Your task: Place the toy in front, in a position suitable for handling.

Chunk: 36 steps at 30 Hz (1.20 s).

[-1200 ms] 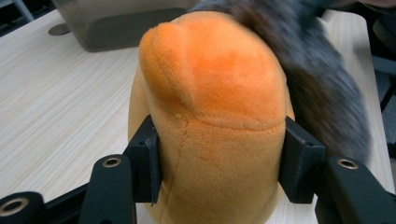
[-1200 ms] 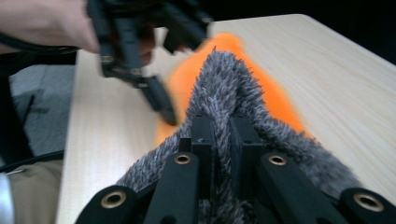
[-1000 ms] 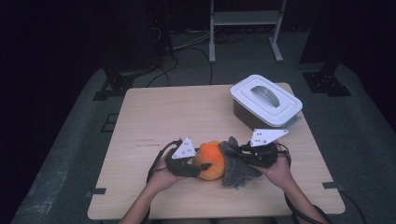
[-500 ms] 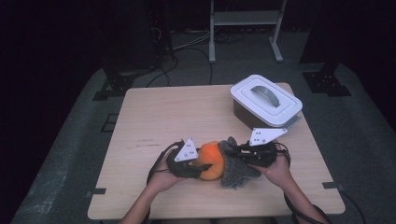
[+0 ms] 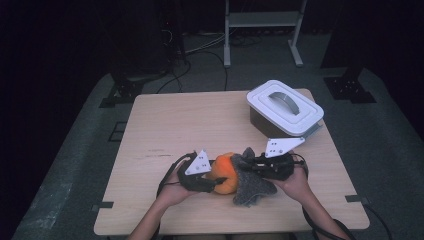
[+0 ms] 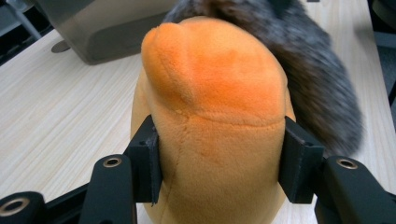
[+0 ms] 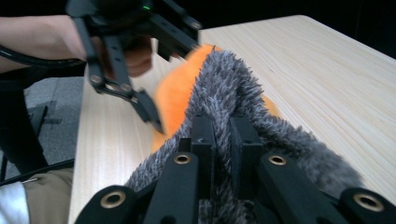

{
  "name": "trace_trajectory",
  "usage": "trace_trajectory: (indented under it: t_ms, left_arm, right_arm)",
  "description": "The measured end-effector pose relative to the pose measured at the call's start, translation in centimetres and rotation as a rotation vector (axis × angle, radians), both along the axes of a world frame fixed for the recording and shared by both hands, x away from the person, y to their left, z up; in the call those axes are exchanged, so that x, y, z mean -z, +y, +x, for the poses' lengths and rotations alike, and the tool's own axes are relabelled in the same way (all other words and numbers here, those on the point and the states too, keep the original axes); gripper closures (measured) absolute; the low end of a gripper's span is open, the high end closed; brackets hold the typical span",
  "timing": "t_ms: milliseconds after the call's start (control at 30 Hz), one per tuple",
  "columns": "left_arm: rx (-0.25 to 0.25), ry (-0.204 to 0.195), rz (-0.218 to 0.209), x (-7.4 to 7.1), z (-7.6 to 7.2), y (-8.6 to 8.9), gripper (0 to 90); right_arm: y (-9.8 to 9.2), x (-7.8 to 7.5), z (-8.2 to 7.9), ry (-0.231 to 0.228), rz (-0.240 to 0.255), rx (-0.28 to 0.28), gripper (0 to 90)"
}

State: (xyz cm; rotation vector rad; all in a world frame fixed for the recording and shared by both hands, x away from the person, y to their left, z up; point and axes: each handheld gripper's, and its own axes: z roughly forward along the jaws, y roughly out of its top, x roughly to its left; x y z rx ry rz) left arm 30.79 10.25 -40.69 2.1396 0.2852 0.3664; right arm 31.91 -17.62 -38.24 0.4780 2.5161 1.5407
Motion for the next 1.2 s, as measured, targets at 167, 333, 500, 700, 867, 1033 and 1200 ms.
trace_trajectory:
  t_ms: [167,333,500,700,867,1033,1200]
  left_arm:
    - [0.049,0.007,-0.015,0.3,0.2,0.8,42.0]
    - [0.055,0.065,-0.027,0.6,0.6,0.8,24.9]
    - [0.044,0.089,-0.066,0.7,0.7,0.7,29.7]
    - [0.063,-0.020,0.035,-0.1,-0.6,-1.1,42.0]
    - [0.081,-0.070,0.075,-0.2,-1.2,-1.4,43.2]
    - [0.107,-0.068,0.074,-0.1,-1.0,-0.7,42.8]
    - [0.112,-0.032,0.067,0.0,-0.7,-0.3,36.3]
  right_arm:
    - [-0.1,0.0,-0.1,0.001,0.011,-0.010,81.1]
    - [0.5,0.5,-0.2,0.013,-0.022,-0.032,81.1]
    - [0.5,0.6,-0.3,0.021,-0.042,-0.043,81.0]
    - [1.5,-1.2,-1.6,-0.035,0.000,-0.098,81.0]
    - [2.0,-1.0,-1.9,-0.045,-0.032,-0.117,81.1]
    - [0.7,-0.5,-1.1,-0.034,-0.056,-0.068,81.0]
    - [-0.4,0.3,-0.3,0.007,-0.056,-0.034,80.9]
